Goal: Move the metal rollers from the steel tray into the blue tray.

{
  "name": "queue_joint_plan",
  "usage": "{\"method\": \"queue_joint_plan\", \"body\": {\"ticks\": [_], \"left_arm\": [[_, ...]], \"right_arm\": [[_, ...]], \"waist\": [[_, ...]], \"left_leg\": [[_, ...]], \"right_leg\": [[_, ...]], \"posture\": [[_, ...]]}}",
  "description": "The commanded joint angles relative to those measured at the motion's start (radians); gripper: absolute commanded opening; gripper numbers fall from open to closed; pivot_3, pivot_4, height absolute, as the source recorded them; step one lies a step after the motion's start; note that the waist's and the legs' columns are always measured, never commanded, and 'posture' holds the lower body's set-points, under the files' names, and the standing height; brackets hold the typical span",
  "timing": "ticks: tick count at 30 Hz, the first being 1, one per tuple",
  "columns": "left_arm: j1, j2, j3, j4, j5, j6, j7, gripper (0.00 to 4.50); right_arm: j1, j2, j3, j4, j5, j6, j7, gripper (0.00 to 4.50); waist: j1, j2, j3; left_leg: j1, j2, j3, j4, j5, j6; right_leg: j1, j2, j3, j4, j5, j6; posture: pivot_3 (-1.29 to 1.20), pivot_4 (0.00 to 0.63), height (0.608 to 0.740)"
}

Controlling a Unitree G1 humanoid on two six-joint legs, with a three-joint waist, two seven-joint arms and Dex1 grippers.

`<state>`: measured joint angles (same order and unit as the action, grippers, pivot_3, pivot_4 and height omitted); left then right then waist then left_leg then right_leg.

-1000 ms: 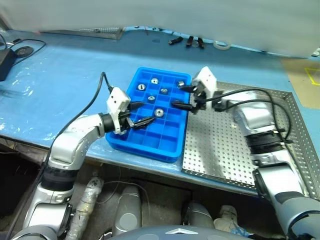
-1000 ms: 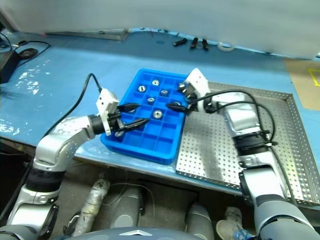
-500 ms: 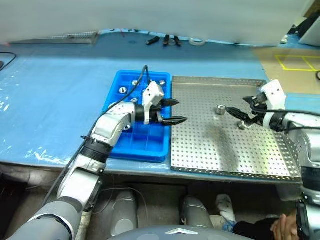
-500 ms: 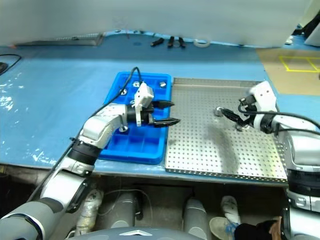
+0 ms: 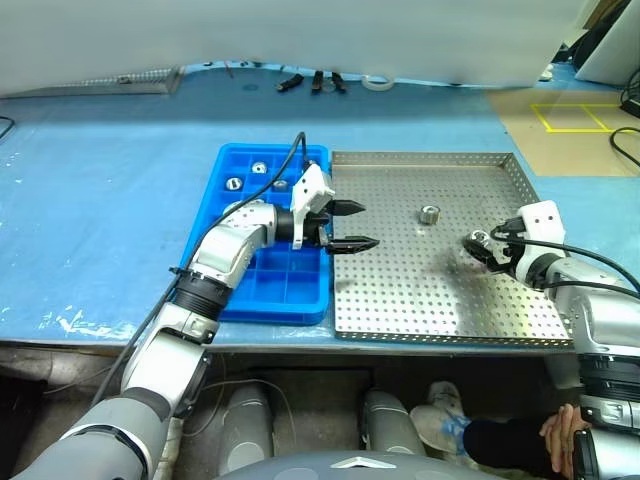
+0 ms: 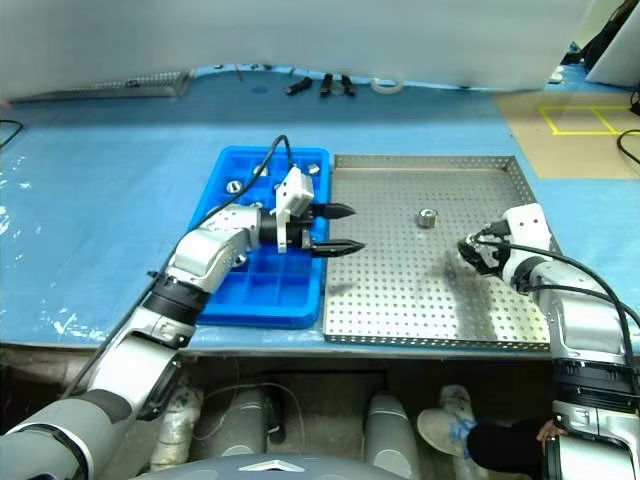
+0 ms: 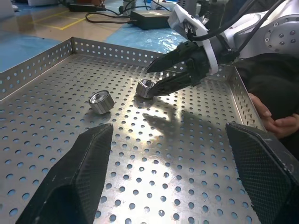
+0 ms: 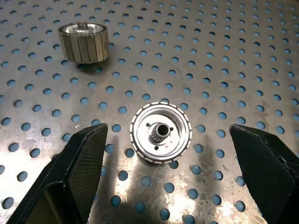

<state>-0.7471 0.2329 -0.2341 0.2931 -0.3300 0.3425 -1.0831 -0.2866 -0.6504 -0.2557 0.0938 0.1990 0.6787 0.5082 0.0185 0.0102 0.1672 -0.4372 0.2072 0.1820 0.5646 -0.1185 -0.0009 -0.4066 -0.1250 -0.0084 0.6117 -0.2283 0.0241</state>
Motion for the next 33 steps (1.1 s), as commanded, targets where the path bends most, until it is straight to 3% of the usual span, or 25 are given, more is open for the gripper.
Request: {"method": "queue_joint_plan", "body": {"ticks": [1, 9, 12, 18, 25, 33], "left_arm": [[0.011, 0.009, 0.016, -0.066, -0.004, 0.013, 0.011, 4.05], [0.032, 0.031, 0.020, -0.102, -0.004, 0.031, 0.027, 4.05], [0.035, 0.036, 0.020, -0.110, -0.007, 0.038, 0.025, 4.05], [0.034, 0.044, 0.018, -0.119, -0.010, 0.053, 0.011, 4.05], [0.031, 0.044, 0.017, -0.115, -0.008, 0.053, 0.009, 4.05], [0.066, 0.090, 0.038, -0.163, -0.022, 0.074, 0.003, 4.05]], "right_arm": [[-0.033, -0.001, 0.005, 0.053, -0.008, -0.057, -0.001, 4.40], [-0.045, 0.017, 0.033, 0.113, -0.005, -0.108, 0.008, 4.40], [-0.044, 0.024, 0.034, 0.105, 0.002, -0.112, 0.013, 3.78], [-0.030, 0.025, 0.032, 0.076, 0.015, -0.106, 0.031, 1.70], [-0.019, 0.021, 0.026, 0.041, 0.024, -0.092, 0.042, 1.64], [-0.049, 0.020, 0.054, -0.235, 0.158, 0.046, 0.153, 1.64]], "waist": [[0.002, 0.000, 0.000], [0.006, 0.000, 0.000], [0.005, 0.000, 0.000], [0.005, 0.000, 0.000], [0.005, 0.000, 0.000], [0.004, 0.000, 0.000]], "left_leg": [[0.000, 0.000, 0.000, 0.000, 0.000, 0.000], [0.000, 0.000, 0.000, 0.001, 0.000, 0.000], [0.000, 0.000, 0.000, 0.001, 0.000, 0.000], [0.001, 0.000, 0.000, 0.001, 0.000, 0.000], [0.000, 0.000, 0.000, 0.000, 0.000, 0.000], [0.000, 0.001, 0.001, -0.002, 0.000, 0.000]], "right_leg": [[0.000, 0.000, 0.000, 0.000, 0.000, 0.000], [0.001, 0.000, 0.000, 0.000, 0.000, 0.000], [0.001, 0.000, 0.000, 0.000, 0.000, 0.000], [0.001, 0.000, 0.000, 0.000, 0.000, -0.001], [0.001, 0.000, 0.000, -0.001, 0.001, -0.001], [0.000, 0.001, 0.000, -0.003, 0.001, -0.001]], "posture": [[-0.23, 0.150, 0.740], [-0.20, 0.150, 0.740], [-0.21, 0.150, 0.740], [-0.21, 0.150, 0.740], [-0.21, 0.150, 0.740], [-0.18, 0.150, 0.740]]}}
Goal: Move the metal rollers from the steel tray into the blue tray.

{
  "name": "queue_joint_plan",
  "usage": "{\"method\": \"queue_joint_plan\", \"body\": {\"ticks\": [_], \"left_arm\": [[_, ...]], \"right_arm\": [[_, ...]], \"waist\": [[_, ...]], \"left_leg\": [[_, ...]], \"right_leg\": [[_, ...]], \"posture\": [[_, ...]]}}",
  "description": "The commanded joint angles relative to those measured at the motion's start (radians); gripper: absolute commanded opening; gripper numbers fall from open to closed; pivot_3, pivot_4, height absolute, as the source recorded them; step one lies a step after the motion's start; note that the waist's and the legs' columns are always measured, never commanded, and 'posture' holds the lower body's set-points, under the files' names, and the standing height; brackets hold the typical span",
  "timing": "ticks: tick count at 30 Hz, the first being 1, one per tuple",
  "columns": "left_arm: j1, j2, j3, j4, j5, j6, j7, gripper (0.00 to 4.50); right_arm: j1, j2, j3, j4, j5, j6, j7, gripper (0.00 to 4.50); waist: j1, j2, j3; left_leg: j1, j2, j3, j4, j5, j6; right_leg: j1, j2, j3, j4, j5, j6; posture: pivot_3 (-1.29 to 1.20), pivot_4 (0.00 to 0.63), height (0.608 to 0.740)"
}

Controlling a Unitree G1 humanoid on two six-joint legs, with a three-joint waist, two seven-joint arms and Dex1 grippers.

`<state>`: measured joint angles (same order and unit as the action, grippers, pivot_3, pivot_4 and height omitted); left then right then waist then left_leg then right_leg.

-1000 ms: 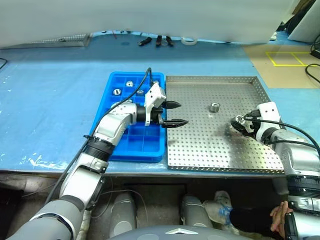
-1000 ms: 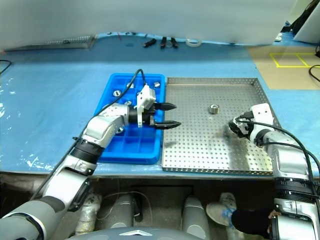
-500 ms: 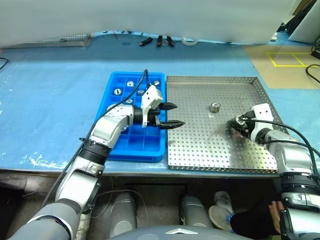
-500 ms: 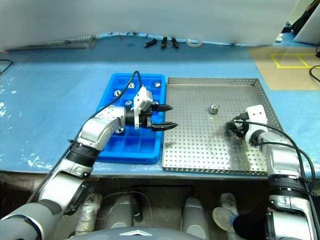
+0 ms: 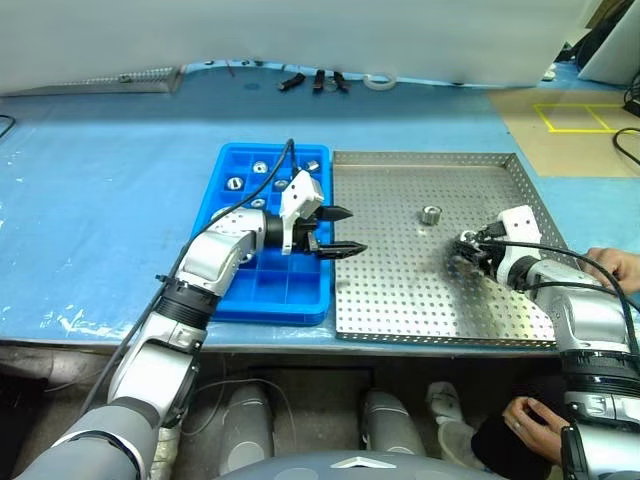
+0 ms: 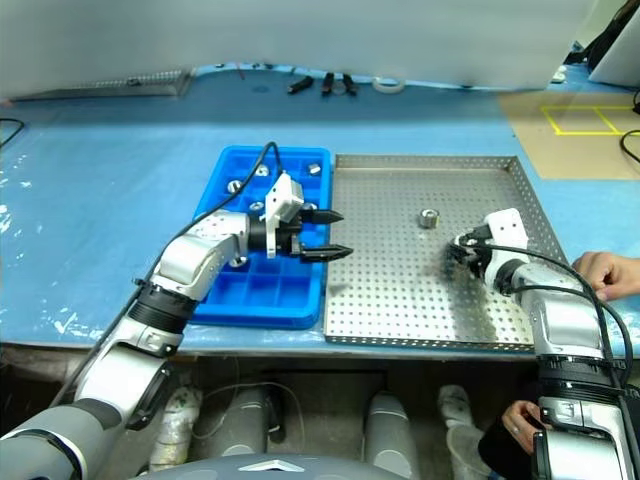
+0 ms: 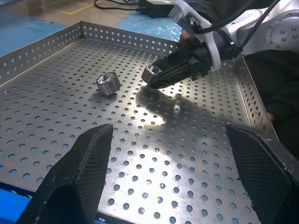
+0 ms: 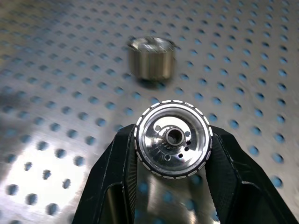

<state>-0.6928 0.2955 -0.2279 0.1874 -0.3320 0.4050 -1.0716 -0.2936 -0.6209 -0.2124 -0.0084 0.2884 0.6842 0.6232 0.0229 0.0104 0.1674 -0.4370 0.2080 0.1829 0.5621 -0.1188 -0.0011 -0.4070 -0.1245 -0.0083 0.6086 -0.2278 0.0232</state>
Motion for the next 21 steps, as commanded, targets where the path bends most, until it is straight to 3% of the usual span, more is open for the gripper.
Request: {"method": "queue_joint_plan", "body": {"ticks": [1, 6, 13, 21], "left_arm": [[0.019, 0.038, 0.038, -0.067, -0.022, 0.015, -0.006, 4.05], [0.074, 0.090, 0.076, -0.135, -0.029, 0.038, 0.022, 4.05], [0.228, 0.162, 0.171, -0.310, -0.049, 0.105, 0.135, 4.05], [0.386, 0.216, 0.254, -0.480, -0.080, 0.174, 0.243, 4.05]], "right_arm": [[-0.056, -0.007, 0.023, -0.159, 0.082, 0.054, 0.047, 1.64], [-0.164, 0.018, 0.113, -0.198, 0.115, 0.086, 0.080, 1.64], [-0.303, 0.071, 0.270, -0.102, 0.106, 0.043, 0.187, 1.64], [-0.333, 0.075, 0.423, -0.057, 0.088, -0.012, 0.364, 1.64]], "waist": [[0.000, 0.000, 0.000], [0.014, 0.000, 0.000], [0.052, 0.000, 0.000], [0.113, 0.000, 0.000]], "left_leg": [[0.000, 0.000, 0.000, 0.000, 0.000, 0.000], [0.000, 0.000, 0.000, 0.000, 0.000, -0.001], [-0.001, 0.001, -0.001, -0.003, 0.000, -0.001], [-0.003, 0.001, -0.004, -0.005, 0.002, -0.004]], "right_leg": [[0.000, 0.000, 0.000, 0.000, 0.000, 0.000], [0.000, 0.000, -0.001, 0.001, 0.000, 0.000], [-0.001, 0.000, -0.003, -0.001, 0.000, 0.000], [-0.001, -0.001, -0.007, -0.001, 0.000, 0.000]], "posture": [[-0.17, 0.150, 0.740], [-0.09, 0.150, 0.740], [0.10, 0.150, 0.740], [0.26, 0.150, 0.740]]}}
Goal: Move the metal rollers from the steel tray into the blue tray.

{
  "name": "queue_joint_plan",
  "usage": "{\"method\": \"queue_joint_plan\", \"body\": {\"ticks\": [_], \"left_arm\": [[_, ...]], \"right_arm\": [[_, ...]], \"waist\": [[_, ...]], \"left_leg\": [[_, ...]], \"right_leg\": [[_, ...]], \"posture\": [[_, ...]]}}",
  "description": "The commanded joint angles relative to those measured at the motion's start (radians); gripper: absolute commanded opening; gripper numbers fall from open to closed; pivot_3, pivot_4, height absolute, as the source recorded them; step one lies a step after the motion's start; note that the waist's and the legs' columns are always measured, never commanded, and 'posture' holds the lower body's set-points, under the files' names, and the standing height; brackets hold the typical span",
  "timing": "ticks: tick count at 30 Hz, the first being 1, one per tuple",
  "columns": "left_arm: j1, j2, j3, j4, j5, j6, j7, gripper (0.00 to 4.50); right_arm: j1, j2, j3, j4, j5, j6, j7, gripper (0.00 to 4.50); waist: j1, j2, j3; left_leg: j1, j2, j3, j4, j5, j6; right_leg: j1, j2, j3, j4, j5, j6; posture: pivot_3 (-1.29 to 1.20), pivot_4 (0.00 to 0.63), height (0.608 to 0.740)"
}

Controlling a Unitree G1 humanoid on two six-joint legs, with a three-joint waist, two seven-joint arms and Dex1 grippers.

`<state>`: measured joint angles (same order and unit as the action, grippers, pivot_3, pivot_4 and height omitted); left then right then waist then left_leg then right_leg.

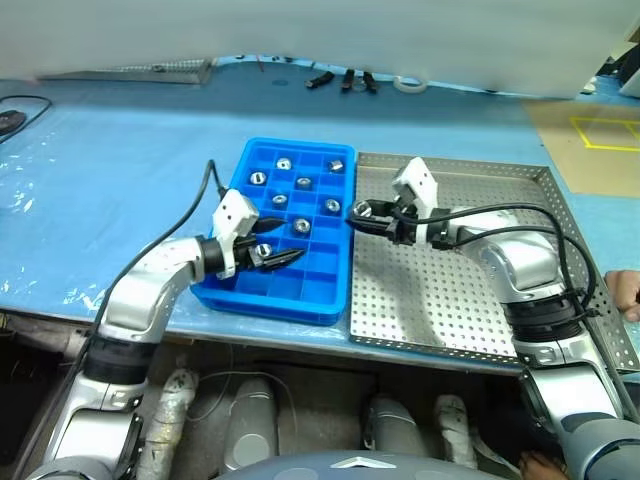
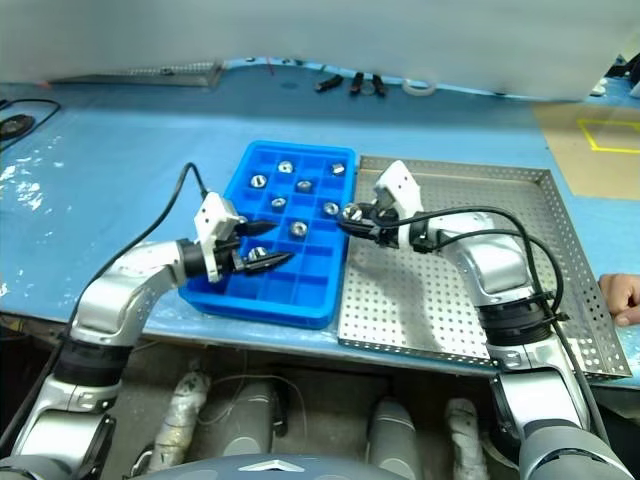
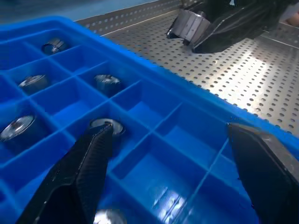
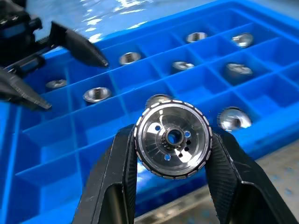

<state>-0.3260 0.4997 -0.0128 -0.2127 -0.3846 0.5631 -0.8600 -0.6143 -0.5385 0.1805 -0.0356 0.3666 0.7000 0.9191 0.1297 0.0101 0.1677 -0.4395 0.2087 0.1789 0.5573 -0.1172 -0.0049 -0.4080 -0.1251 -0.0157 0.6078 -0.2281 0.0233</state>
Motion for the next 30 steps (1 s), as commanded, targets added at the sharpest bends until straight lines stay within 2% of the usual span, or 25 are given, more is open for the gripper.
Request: {"method": "queue_joint_plan", "body": {"ticks": [1, 8, 16, 18, 23, 30], "left_arm": [[0.035, 0.014, 0.044, -0.098, -0.032, 0.022, 0.042, 4.05], [0.108, 0.022, 0.064, -0.190, -0.062, 0.061, 0.102, 4.05], [0.127, 0.038, 0.066, -0.218, -0.081, 0.077, 0.128, 4.05], [0.122, 0.040, 0.061, -0.215, -0.084, 0.079, 0.130, 4.05], [0.090, 0.039, 0.038, -0.192, -0.087, 0.076, 0.120, 4.05], [0.006, 0.029, -0.004, -0.105, -0.080, 0.048, 0.077, 4.05]], "right_arm": [[-0.012, -0.010, 0.041, -0.029, 0.009, -0.030, 0.086, 1.64], [-0.043, 0.012, 0.080, 0.052, -0.034, -0.072, 0.124, 1.64], [-0.041, 0.019, 0.114, 0.130, -0.119, -0.143, 0.129, 1.64], [-0.030, 0.009, 0.115, 0.114, -0.112, -0.140, 0.157, 2.37], [-0.012, 0.015, 0.107, 0.090, -0.138, -0.130, 0.117, 3.92], [-0.008, -0.003, 0.029, 0.035, -0.111, -0.094, 0.069, 3.92]], "waist": [[0.015, 0.000, 0.000], [0.049, 0.000, 0.000], [0.056, 0.000, 0.000], [0.057, 0.000, 0.000], [0.057, 0.000, 0.000], [0.048, 0.000, 0.000]], "left_leg": [[0.000, 0.000, -0.001, -0.001, 0.000, -0.001], [0.000, 0.000, -0.004, -0.004, 0.003, -0.005], [0.000, 0.001, -0.006, -0.007, 0.005, -0.008], [0.000, 0.001, -0.006, -0.007, 0.006, -0.008], [0.001, 0.000, -0.006, -0.007, 0.006, -0.009], [0.001, 0.000, -0.006, -0.007, 0.007, -0.009]], "right_leg": [[0.000, 0.000, -0.001, 0.000, 0.000, 0.000], [0.001, 0.000, -0.004, 0.001, 0.000, 0.000], [0.000, 0.000, -0.006, 0.000, 0.000, 0.000], [0.000, 0.000, -0.006, 0.000, 0.000, 0.000], [0.001, 0.000, -0.006, 0.001, 0.000, 0.000], [0.001, 0.001, -0.006, 0.002, 0.000, 0.000]], "posture": [[0.28, 0.150, 0.740], [0.33, 0.150, 0.740], [0.33, 0.150, 0.740], [0.32, 0.150, 0.740], [0.28, 0.150, 0.740], [0.18, 0.150, 0.740]]}}
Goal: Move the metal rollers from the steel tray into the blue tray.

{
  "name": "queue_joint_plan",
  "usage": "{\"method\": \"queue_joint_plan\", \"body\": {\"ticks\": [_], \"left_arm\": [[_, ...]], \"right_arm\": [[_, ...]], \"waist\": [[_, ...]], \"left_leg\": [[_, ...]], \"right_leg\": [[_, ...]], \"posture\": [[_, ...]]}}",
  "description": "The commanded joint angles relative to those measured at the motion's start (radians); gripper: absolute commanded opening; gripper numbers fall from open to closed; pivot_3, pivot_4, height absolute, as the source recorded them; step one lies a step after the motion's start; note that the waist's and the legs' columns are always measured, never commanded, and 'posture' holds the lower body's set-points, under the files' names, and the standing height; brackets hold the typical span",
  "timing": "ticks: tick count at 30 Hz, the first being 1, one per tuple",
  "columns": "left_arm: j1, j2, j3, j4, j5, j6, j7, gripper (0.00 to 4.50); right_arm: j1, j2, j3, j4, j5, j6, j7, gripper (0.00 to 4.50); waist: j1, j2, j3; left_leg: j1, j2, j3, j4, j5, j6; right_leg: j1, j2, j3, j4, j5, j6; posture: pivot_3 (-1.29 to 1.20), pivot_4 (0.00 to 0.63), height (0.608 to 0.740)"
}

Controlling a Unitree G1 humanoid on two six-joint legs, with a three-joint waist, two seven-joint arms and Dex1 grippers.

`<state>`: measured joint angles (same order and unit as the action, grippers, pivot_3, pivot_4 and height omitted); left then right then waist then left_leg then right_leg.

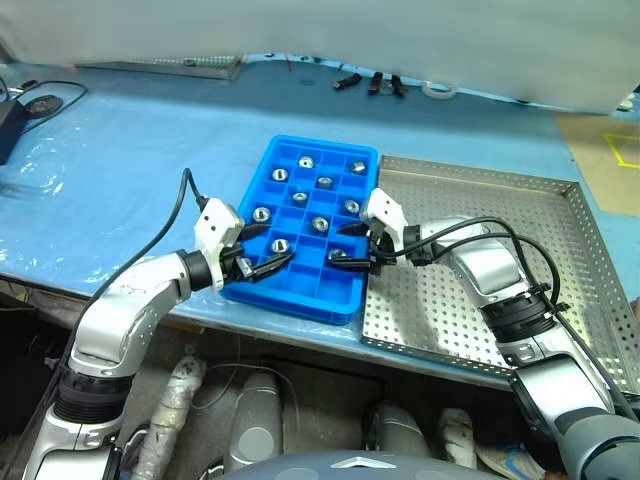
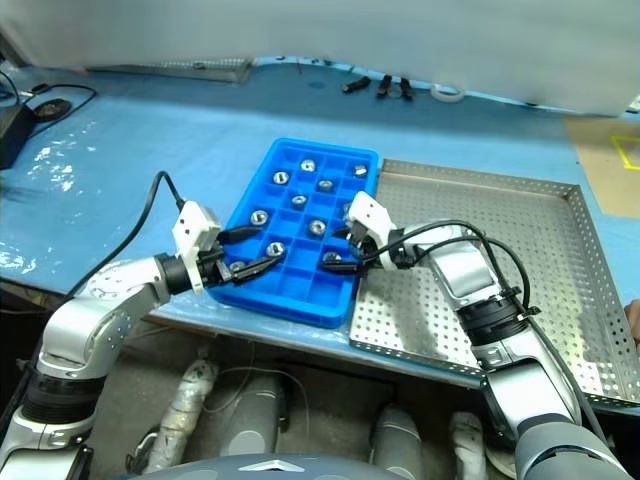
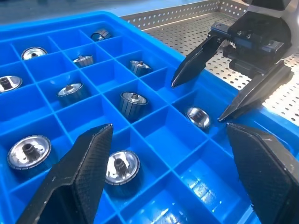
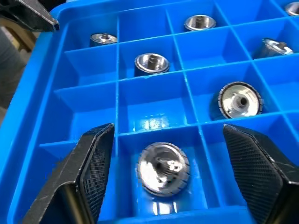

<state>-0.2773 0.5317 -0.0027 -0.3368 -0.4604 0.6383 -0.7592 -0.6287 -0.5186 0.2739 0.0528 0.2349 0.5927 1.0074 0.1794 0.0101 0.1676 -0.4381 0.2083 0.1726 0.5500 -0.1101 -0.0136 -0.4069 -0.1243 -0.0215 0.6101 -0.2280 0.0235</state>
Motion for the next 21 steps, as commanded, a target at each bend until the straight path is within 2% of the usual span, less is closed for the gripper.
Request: {"method": "queue_joint_plan", "body": {"ticks": [1, 8, 12, 21], "left_arm": [[-0.064, -0.008, -0.027, 0.041, 0.000, -0.036, -0.035, 4.05], [-0.214, -0.053, -0.112, 0.214, 0.035, -0.114, -0.127, 4.05], [-0.309, -0.101, -0.164, 0.330, 0.062, -0.167, -0.194, 4.05], [-0.386, -0.151, -0.201, 0.443, 0.092, -0.223, -0.282, 4.05]], "right_arm": [[0.010, -0.032, -0.085, -0.060, 0.023, 0.019, -0.033, 3.92], [0.065, -0.077, -0.210, -0.108, 0.011, 0.048, -0.152, 3.92], [0.155, -0.109, -0.302, -0.171, 0.017, 0.084, -0.231, 3.92], [0.331, -0.117, -0.427, -0.297, 0.048, 0.157, -0.331, 3.92]], "waist": [[-0.001, 0.000, 0.000], [-0.026, 0.000, 0.000], [-0.047, 0.000, 0.000], [-0.112, 0.000, 0.000]], "left_leg": [[0.000, 0.000, 0.000, 0.000, 0.000, 0.000], [0.000, 0.000, 0.001, 0.001, 0.003, -0.003], [0.000, 0.000, 0.001, 0.001, 0.003, -0.003], [0.001, 0.000, 0.002, 0.001, 0.002, -0.001]], "right_leg": [[0.000, 0.000, 0.000, 0.000, 0.000, 0.000], [0.000, 0.000, 0.001, 0.000, 0.000, 0.000], [0.000, 0.000, 0.001, 0.000, 0.000, 0.000], [0.000, 0.001, 0.003, 0.000, 0.000, 0.000]], "posture": [[0.15, 0.150, 0.740], [0.00, 0.150, 0.740], [-0.08, 0.150, 0.740], [-0.18, 0.150, 0.740]]}}
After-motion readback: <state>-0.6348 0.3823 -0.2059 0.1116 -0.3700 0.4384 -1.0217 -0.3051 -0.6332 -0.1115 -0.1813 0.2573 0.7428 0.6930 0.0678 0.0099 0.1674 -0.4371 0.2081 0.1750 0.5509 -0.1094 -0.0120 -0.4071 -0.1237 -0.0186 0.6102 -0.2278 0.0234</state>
